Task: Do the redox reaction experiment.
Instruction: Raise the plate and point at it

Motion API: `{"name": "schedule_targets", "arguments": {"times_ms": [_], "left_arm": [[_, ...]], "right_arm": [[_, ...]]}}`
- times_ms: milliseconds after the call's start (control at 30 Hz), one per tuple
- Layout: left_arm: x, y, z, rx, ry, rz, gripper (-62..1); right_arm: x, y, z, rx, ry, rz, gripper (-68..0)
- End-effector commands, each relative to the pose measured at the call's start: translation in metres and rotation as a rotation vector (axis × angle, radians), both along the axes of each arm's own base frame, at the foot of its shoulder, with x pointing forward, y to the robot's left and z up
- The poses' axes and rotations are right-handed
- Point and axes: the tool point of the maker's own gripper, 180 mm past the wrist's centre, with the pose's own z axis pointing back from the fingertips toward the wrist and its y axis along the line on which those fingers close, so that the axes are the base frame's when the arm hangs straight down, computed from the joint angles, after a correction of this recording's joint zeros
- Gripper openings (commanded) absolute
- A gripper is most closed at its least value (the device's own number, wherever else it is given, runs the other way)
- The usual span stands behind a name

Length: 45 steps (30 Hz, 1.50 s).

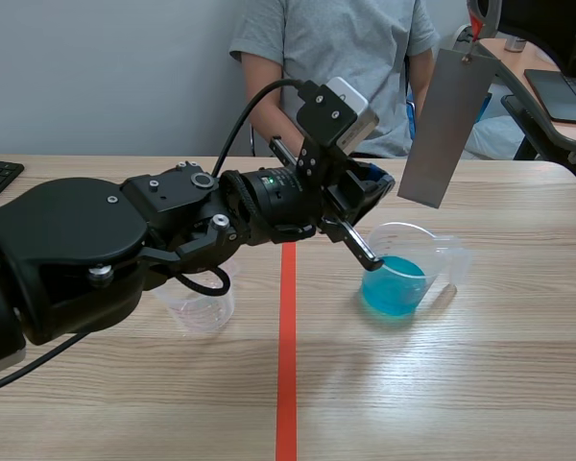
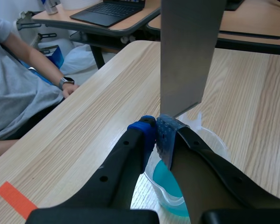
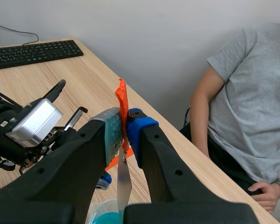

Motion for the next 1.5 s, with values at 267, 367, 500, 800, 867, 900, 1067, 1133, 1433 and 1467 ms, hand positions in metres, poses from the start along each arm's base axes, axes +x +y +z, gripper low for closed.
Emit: {"name": "schedule_targets", "arguments": {"times_ms": [267, 367, 500, 800, 867, 900, 1067, 1133, 1433, 1467], "left_arm": [[0.002, -0.006, 0.007, 0.002, -0.001, -0.005, -56.2], [0.002, -0.006, 0.007, 0.002, -0.001, -0.005, -56.2], [0.002, -0.006, 0.007, 0.002, -0.001, -0.005, -56.2], [0.000, -0.006, 0.007, -0.007, 0.000, -0.006, -56.2], [-0.001, -0.006, 0.005, -0.007, 0.005, -0.006, -56.2], [-0.002, -0.005, 0.003, -0.004, 0.008, -0.005, -56.2], [-0.006, 0.020, -0.012, 0.010, 0.014, 0.014, -56.2], [-0.010, 0.039, -0.021, 0.036, 0.019, 0.026, -56.2], [-0.027, 0.163, -0.012, 0.091, 0.020, 0.216, -56.2], [-0.031, 0.176, -0.012, 0.104, 0.024, 0.237, -56.2]], "right_arm": [[-0.001, -0.001, 0.014, 0.011, -0.040, 0.008, -66.3], [-0.001, -0.001, 0.014, 0.011, -0.040, 0.008, -66.3], [-0.001, -0.001, 0.014, 0.011, -0.040, 0.008, -66.3], [-0.001, -0.001, 0.014, 0.011, -0.040, 0.008, -66.3], [-0.001, -0.001, 0.014, 0.011, -0.040, 0.008, -66.3], [-0.001, -0.002, 0.014, 0.011, -0.039, 0.008, -66.3], [-0.001, -0.002, 0.014, 0.011, -0.039, 0.008, -66.3], [-0.001, -0.002, 0.014, 0.011, -0.039, 0.008, -66.3], [-0.001, -0.002, 0.014, 0.011, -0.040, 0.008, -66.3], [-0.001, -0.002, 0.014, 0.011, -0.040, 0.008, -66.2]]}}
